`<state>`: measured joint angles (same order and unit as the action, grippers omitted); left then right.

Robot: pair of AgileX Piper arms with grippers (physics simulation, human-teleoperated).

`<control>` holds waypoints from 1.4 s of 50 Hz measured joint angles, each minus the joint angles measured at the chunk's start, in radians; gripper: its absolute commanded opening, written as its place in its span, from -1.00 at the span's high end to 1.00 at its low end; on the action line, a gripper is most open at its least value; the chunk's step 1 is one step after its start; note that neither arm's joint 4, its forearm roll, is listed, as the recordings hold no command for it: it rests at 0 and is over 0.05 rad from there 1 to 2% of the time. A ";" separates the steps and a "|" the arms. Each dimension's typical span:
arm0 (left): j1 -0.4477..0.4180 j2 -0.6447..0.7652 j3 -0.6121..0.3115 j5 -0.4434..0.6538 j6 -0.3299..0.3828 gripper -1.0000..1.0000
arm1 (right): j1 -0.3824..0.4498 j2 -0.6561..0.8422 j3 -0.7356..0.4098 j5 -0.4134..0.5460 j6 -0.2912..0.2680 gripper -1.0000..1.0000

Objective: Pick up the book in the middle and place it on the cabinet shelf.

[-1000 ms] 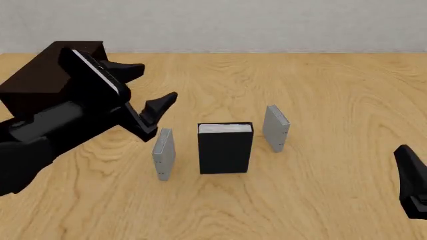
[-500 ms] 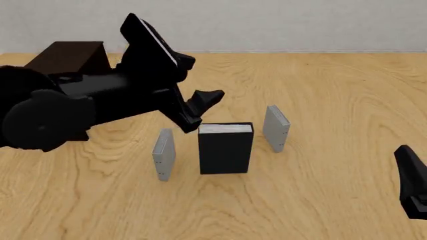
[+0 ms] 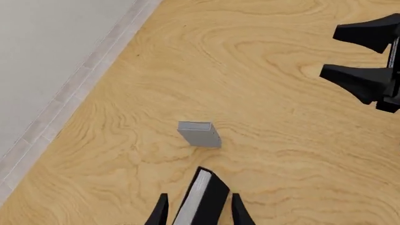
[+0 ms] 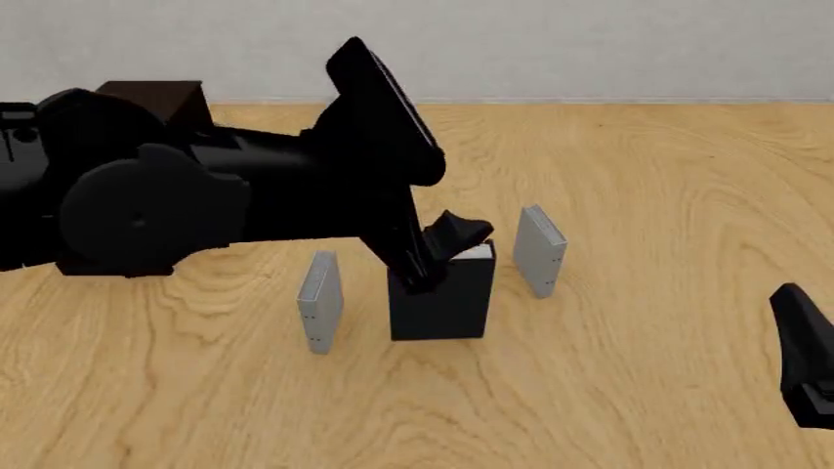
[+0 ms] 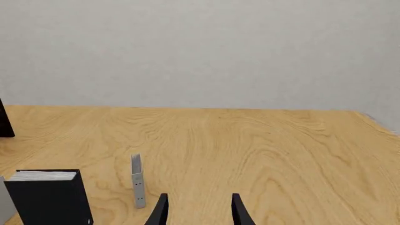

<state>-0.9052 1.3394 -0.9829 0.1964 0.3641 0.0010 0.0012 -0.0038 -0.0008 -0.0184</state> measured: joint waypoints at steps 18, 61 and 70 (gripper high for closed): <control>-0.029 0.017 0.012 0.019 -0.046 -1.00 | 0.000 0.000 0.000 0.000 0.000 -1.00; -0.009 0.119 0.016 -0.066 -0.079 -1.00 | 0.000 0.000 0.000 0.000 0.000 -1.00; 0.000 0.131 0.019 -0.075 -0.080 -1.00 | 0.000 0.000 0.000 0.000 0.000 -1.00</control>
<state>-0.9048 1.4702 -0.9642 0.1212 0.2837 0.0010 0.0012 -0.0038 -0.0008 -0.0184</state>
